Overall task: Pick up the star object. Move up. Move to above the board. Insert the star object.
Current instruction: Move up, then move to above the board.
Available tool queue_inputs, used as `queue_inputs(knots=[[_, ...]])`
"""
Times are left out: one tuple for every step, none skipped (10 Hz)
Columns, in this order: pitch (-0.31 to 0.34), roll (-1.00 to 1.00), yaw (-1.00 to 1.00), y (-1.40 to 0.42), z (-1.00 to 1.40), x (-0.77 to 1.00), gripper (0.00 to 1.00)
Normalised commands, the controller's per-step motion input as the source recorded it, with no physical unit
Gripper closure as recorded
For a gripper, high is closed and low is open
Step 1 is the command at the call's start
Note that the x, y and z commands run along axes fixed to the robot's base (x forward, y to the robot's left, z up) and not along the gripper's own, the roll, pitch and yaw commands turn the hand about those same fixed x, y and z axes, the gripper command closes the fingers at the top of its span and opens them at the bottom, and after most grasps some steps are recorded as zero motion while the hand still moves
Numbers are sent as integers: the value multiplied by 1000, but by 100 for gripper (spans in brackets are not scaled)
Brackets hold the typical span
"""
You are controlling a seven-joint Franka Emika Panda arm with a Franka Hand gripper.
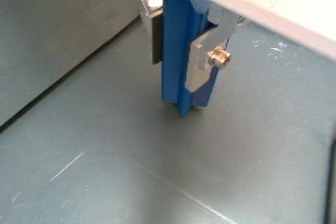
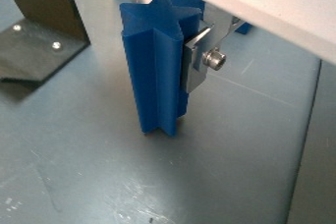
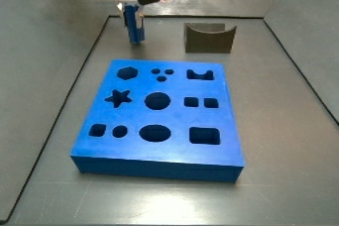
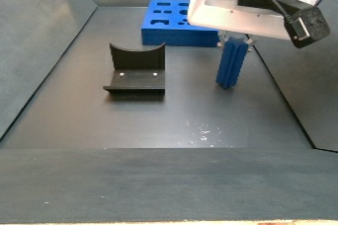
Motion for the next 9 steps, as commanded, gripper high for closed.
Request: queue_inputs(knots=[[27, -2, -3, -7, 252, -34, 100], [8, 128, -142, 238, 1000, -181, 100], [12, 132, -138, 242, 1000, -183, 100], [20, 126, -105, 223, 1000, -175, 100], [38, 126, -77, 213, 1000, -168, 100], [49, 125, -64, 208, 1000, -164, 100], [53, 115, -43, 195, 1000, -157, 100], [50, 103, -27, 188, 1000, -154, 100], [39, 91, -17, 175, 1000, -148, 100]])
